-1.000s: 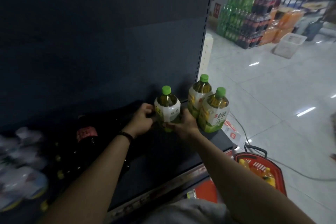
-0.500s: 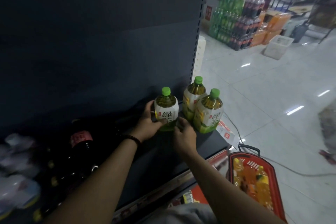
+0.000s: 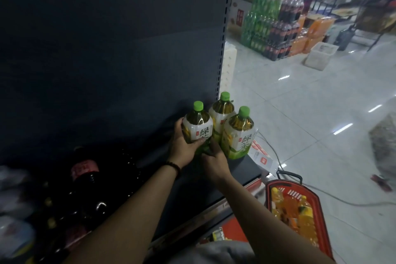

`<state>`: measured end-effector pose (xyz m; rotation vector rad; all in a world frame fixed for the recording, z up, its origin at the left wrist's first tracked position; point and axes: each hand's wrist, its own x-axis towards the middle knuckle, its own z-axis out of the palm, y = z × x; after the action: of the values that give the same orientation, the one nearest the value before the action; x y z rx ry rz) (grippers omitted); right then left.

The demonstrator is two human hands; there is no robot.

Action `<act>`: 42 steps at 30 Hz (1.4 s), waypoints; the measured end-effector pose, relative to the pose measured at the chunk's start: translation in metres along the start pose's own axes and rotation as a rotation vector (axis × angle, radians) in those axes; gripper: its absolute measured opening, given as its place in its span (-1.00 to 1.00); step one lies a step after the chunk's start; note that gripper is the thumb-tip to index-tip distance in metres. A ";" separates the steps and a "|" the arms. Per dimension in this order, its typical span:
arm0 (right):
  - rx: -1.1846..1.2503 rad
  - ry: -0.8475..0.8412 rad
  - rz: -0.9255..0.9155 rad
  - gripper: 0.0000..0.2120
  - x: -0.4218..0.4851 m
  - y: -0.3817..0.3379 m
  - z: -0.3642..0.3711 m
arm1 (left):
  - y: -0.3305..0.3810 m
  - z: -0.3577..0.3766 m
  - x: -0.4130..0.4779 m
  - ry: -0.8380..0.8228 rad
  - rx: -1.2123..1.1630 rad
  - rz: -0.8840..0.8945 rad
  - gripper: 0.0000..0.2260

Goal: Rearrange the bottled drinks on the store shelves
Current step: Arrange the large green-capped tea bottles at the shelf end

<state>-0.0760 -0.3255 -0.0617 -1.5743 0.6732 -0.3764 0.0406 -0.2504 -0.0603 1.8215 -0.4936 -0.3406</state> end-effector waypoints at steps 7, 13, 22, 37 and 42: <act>-0.006 -0.012 0.007 -0.59 -0.003 -0.008 -0.009 | -0.007 0.007 0.005 0.005 -0.011 0.007 -0.09; -0.019 -0.013 -0.028 -0.43 0.000 -0.002 -0.011 | -0.004 0.013 0.000 0.029 0.011 0.008 -0.09; -0.192 -0.137 0.026 -0.77 0.006 0.007 -0.021 | 0.035 -0.015 -0.047 0.004 0.263 -0.169 -0.46; -0.656 -1.174 -0.163 -0.85 -0.207 -0.005 0.126 | -0.047 -0.210 -0.392 -0.212 0.491 -0.638 -0.81; -0.745 -1.248 -0.021 -0.85 -0.301 0.074 0.238 | -0.165 -0.286 -0.483 -0.135 0.518 -0.745 -0.78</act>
<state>-0.1790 0.0470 -0.1190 -2.0912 -0.2386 0.9185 -0.2186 0.2676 -0.1399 2.4633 0.0460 -0.9090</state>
